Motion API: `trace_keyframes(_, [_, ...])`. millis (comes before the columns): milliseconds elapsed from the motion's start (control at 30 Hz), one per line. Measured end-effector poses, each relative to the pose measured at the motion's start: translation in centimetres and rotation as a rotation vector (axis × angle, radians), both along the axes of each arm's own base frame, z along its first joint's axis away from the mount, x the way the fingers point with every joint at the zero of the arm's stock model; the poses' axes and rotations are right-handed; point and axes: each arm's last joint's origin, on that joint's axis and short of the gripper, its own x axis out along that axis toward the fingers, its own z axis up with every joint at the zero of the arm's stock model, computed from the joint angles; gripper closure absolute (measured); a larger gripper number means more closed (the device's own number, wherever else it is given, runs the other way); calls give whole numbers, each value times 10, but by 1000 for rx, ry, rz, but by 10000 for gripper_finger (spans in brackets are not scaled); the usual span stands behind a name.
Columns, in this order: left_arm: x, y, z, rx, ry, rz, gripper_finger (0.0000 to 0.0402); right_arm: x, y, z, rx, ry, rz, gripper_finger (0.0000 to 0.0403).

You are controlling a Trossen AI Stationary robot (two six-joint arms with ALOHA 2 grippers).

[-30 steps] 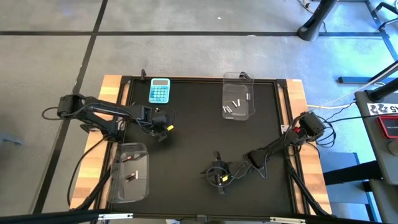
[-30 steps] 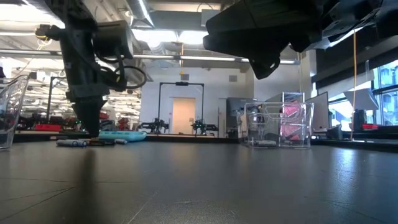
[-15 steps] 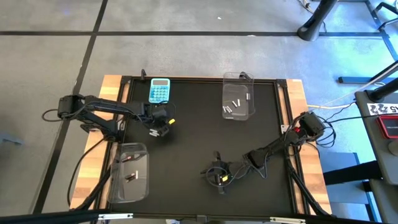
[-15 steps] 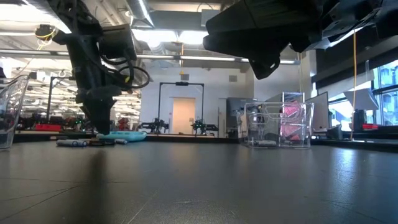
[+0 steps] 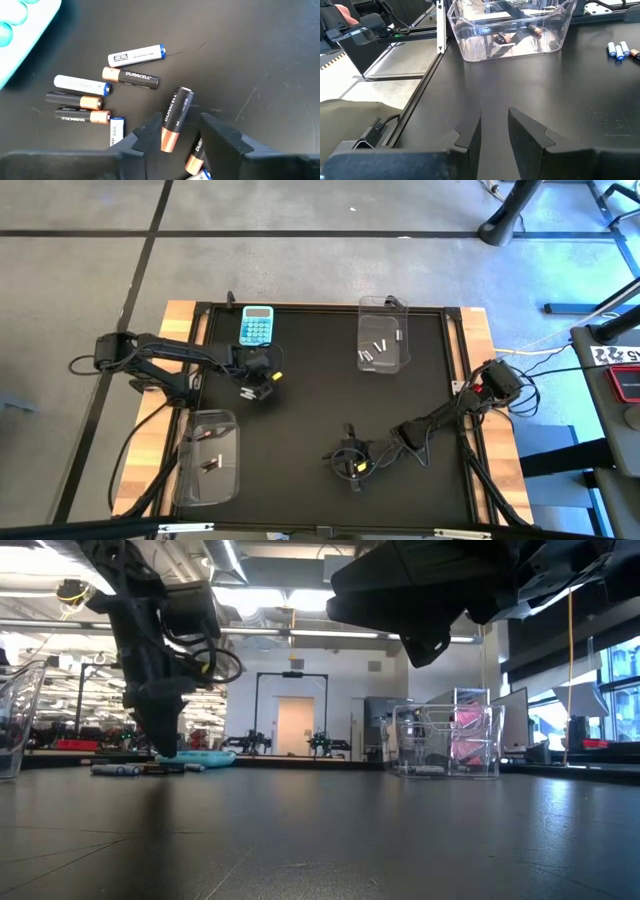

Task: Sort batteries
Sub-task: Put the black battery into the bottom transparent bin

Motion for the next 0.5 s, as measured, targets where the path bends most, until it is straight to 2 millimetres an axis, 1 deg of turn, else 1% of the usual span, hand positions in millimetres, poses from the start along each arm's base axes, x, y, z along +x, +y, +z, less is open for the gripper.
trace_keyframes(100, [3, 1, -4, -1, 5, 2, 260, 0, 0, 0, 0, 1, 0, 303])
trace_keyframes(200, [4, 1, -9, 10, 34, -4, 260, 0, 0, 0, -1, 2, 0, 303])
trace_keyframes(300, [7, 2, -14, 14, 42, -3, 275, 0, 0, 0, -2, 3, 0, 303])
trace_keyframes(500, [11, 3, -23, -6, 77, -16, 323, 0, 0, -1, -3, 5, 0, 303])
